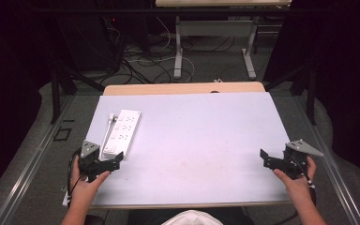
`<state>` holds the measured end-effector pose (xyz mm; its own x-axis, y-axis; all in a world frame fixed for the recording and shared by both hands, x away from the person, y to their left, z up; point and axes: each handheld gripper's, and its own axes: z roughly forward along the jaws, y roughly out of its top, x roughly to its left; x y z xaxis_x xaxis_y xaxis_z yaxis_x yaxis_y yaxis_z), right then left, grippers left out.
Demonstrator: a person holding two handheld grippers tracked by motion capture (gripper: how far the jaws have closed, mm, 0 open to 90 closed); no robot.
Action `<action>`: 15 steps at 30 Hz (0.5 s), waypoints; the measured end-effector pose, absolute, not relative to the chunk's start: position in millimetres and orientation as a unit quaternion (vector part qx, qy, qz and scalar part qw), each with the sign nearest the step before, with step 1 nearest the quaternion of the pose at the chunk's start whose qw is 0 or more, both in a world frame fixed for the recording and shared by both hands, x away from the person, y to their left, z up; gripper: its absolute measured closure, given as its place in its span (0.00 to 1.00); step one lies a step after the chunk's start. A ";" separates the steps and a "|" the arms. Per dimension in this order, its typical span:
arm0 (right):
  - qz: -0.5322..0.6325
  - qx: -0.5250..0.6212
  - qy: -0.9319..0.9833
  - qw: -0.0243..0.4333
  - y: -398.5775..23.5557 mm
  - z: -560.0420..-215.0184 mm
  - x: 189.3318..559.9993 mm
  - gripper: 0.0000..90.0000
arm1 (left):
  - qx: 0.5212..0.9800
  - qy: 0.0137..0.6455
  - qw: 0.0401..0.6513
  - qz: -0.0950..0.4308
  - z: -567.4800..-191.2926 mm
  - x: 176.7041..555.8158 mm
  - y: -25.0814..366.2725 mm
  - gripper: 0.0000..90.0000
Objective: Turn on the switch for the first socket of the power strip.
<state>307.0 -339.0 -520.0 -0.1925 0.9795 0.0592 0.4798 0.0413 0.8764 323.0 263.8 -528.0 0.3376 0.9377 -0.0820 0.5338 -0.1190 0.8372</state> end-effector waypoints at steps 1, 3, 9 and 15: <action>0.413 0.557 0.654 0.302 -338.6 -520.2 307.3 0.00 | 0.706 0.522 0.410 0.245 -528.0 323.2 263.8 0.02; 0.416 0.552 0.657 0.302 -338.5 -521.5 308.1 0.00 | 0.706 0.521 0.410 0.248 -528.3 324.4 264.0 0.02; 0.415 0.549 0.659 0.304 -336.3 -521.8 306.7 0.00 | 0.709 0.521 0.409 0.243 -530.4 327.1 261.3 0.03; 0.424 0.550 0.652 0.304 -335.3 -521.2 306.8 0.00 | 0.715 0.514 0.409 0.241 -529.4 324.4 259.5 0.03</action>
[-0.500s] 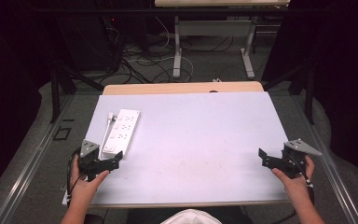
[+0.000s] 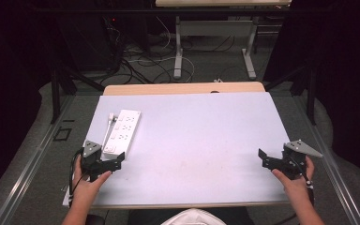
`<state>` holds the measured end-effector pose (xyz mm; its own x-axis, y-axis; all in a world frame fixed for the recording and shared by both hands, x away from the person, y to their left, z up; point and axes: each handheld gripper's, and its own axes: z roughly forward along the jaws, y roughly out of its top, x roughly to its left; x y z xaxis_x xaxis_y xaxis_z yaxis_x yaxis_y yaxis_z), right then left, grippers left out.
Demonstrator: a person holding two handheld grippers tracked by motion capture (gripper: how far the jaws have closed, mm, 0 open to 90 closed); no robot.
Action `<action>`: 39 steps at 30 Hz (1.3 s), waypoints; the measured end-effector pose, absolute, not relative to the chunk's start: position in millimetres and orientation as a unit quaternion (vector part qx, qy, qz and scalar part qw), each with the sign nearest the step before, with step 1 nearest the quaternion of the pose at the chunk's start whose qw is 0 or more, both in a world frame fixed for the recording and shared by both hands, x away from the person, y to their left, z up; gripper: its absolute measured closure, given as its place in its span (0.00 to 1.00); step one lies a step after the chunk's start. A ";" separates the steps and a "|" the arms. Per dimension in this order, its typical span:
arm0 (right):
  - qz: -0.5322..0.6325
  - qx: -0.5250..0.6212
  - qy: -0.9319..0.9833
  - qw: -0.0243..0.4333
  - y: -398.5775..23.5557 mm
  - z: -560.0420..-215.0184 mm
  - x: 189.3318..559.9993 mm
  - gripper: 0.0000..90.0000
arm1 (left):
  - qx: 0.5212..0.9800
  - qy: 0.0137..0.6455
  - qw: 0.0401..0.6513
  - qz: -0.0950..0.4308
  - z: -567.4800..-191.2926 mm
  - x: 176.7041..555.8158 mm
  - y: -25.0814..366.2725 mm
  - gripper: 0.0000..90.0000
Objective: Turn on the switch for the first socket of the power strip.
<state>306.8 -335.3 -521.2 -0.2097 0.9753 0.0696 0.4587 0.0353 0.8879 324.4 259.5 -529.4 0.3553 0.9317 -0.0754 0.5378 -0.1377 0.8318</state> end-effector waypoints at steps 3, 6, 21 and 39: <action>0.421 0.549 0.654 0.307 -334.0 -522.7 307.3 0.00 | 0.715 0.514 0.407 0.241 -529.4 325.1 259.3 0.03; 0.423 0.546 0.654 0.309 -333.0 -522.9 307.6 0.00 | 0.712 0.517 0.410 0.240 -529.0 325.9 259.9 0.03; 0.418 0.546 0.658 0.307 -331.1 -525.9 310.3 0.01 | 0.691 0.538 0.410 0.254 -516.5 336.3 265.0 0.06; 0.426 0.542 0.655 0.307 -327.7 -528.3 313.9 0.01 | 0.709 0.534 0.384 0.255 -495.2 352.2 254.7 0.20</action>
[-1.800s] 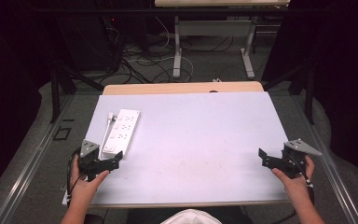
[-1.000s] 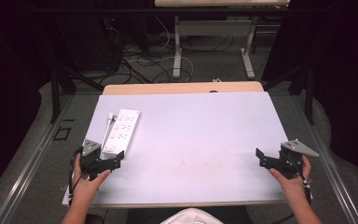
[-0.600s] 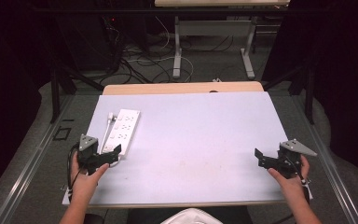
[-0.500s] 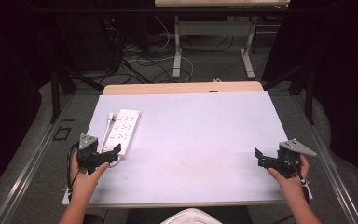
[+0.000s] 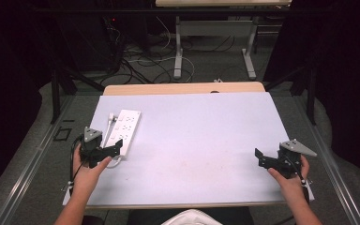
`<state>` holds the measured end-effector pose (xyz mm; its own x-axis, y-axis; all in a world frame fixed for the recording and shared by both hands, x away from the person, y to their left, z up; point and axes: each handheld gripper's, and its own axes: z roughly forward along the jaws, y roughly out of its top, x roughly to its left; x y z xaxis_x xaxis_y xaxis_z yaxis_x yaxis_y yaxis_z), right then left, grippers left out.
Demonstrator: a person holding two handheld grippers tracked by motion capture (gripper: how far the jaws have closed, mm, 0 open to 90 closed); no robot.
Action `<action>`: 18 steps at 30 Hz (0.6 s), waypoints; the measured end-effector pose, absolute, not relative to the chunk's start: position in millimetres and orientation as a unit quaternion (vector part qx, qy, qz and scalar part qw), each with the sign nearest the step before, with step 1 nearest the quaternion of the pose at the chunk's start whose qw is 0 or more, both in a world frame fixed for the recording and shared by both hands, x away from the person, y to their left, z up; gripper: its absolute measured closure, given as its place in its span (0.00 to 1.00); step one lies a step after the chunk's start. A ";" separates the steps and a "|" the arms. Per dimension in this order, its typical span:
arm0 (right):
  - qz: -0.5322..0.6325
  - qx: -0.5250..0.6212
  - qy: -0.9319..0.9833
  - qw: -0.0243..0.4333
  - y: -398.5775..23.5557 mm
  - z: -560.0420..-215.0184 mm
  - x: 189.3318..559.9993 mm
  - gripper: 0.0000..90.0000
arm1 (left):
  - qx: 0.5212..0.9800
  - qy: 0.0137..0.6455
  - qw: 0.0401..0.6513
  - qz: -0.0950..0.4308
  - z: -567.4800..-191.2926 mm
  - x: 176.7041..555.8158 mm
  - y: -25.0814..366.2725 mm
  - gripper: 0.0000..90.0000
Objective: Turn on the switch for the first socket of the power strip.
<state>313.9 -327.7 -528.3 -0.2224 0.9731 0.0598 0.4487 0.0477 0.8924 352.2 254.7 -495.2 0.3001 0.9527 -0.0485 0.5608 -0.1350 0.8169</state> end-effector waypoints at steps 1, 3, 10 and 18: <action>0.426 0.542 0.656 0.307 -327.5 -528.5 314.0 0.01 | 0.708 0.536 0.384 0.252 -493.1 353.6 254.8 0.21; 0.423 0.543 0.658 0.306 -327.6 -528.5 313.8 0.01 | 0.706 0.540 0.387 0.244 -489.6 355.9 255.8 0.22; 0.423 0.550 0.653 0.303 -326.8 -528.3 312.8 0.02 | 0.707 0.548 0.387 0.223 -481.0 362.6 257.5 0.25; 0.421 0.550 0.656 0.301 -325.7 -529.4 313.5 0.03 | 0.706 0.550 0.390 0.217 -473.1 370.6 260.4 0.26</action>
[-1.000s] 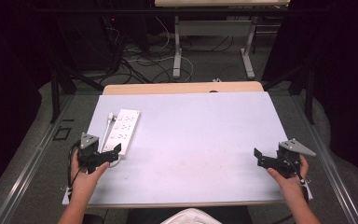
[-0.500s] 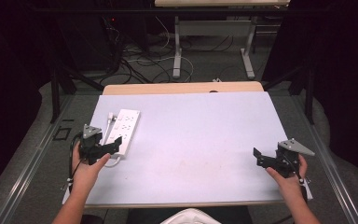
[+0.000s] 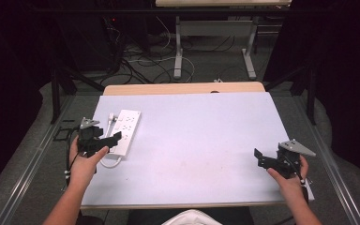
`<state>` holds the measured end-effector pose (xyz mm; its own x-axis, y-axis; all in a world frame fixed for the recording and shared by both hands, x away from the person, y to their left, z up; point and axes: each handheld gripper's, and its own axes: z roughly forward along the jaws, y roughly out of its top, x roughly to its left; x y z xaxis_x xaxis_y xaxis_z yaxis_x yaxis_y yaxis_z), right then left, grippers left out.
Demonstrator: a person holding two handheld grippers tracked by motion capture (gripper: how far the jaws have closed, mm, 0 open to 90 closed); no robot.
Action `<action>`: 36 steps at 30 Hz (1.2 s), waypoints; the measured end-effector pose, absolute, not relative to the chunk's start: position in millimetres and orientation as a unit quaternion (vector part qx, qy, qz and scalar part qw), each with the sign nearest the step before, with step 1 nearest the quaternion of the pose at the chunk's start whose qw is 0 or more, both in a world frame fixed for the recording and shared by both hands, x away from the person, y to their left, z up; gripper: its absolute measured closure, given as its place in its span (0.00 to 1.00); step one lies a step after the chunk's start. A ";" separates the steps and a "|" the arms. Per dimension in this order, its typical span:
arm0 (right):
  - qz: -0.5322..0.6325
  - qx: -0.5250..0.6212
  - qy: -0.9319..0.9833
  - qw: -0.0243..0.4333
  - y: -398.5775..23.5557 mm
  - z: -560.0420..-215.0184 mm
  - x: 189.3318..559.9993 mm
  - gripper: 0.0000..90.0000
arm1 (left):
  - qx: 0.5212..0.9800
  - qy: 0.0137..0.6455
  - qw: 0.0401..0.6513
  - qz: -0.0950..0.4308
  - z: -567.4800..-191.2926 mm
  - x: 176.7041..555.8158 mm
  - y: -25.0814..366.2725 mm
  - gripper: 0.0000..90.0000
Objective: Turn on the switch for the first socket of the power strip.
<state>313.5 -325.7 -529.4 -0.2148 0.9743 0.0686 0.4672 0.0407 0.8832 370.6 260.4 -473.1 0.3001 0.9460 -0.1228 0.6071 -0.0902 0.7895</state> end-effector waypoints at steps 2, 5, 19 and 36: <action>0.422 0.549 0.656 0.301 -325.7 -529.4 313.9 0.04 | 0.707 0.550 0.387 0.220 -470.9 372.4 262.1 0.26; 0.424 0.548 0.656 0.300 -326.1 -530.0 315.0 0.04 | 0.705 0.551 0.385 0.228 -467.8 375.2 265.1 0.26; 0.421 0.549 0.658 0.297 -326.9 -531.7 316.8 0.06 | 0.699 0.564 0.374 0.230 -461.9 384.7 275.9 0.27; 0.420 0.550 0.658 0.296 -327.8 -532.9 318.1 0.08 | 0.687 0.583 0.376 0.214 -455.2 399.7 282.5 0.31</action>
<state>318.1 -327.8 -532.9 -0.2206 0.9726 0.0732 0.4756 0.0417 0.8787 399.7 282.5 -455.2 0.2276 0.9631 -0.1438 0.6409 -0.0369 0.7668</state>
